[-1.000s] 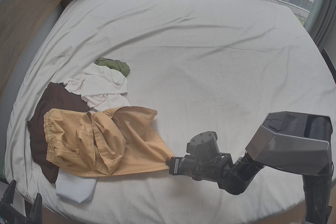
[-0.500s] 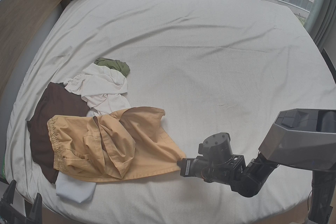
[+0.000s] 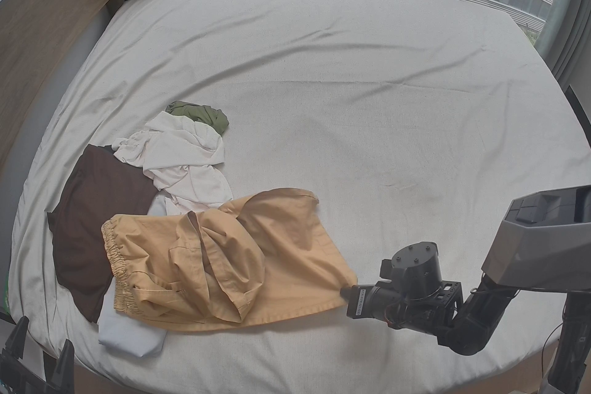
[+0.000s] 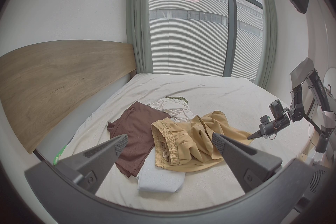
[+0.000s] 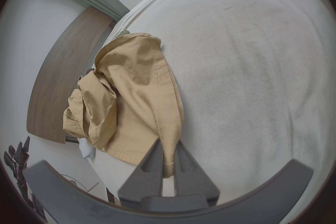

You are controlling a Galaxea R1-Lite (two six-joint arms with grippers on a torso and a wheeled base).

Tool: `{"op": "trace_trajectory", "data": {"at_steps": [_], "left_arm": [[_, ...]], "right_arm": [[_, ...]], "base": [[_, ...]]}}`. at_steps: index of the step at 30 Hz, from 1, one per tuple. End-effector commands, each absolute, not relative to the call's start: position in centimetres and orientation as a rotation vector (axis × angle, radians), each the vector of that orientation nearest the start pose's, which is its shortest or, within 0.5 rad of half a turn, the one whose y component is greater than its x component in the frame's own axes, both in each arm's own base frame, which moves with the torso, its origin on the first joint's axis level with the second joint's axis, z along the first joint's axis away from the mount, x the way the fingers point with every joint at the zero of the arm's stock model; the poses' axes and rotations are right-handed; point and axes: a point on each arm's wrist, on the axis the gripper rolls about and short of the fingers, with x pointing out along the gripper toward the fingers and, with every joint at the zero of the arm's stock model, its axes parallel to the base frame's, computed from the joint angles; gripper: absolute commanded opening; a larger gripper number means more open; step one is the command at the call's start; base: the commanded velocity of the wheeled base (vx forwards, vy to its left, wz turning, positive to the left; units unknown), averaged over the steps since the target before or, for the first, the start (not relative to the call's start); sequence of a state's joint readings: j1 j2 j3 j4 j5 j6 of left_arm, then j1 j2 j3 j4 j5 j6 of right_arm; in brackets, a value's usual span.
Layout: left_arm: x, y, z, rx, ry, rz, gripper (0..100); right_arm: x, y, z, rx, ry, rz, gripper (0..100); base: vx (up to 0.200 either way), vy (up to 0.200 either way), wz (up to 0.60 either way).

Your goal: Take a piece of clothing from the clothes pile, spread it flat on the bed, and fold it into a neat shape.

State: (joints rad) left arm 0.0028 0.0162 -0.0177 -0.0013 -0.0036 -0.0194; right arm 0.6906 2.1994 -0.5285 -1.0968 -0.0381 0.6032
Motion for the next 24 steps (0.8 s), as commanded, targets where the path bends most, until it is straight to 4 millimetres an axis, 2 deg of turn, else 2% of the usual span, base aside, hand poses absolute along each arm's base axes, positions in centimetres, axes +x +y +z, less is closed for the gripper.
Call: {"op": "trace_trajectory", "data": {"at_steps": [1, 24], "left_arm": [[-2.3, 0.0, 7.6, -0.018, -0.002, -0.002, 100], [-2.3, 0.0, 7.6, -0.017, -0.002, -0.002, 100]], "right_arm": [[23.9, 18.9, 1.2, 0.367, 0.704, 0.429, 0], [20.1, 12.2, 0.1, 0.331, 0.701, 0.306, 0]], "base": [[0.0, 0.0, 0.0], [0.0, 0.0, 0.0]]}}
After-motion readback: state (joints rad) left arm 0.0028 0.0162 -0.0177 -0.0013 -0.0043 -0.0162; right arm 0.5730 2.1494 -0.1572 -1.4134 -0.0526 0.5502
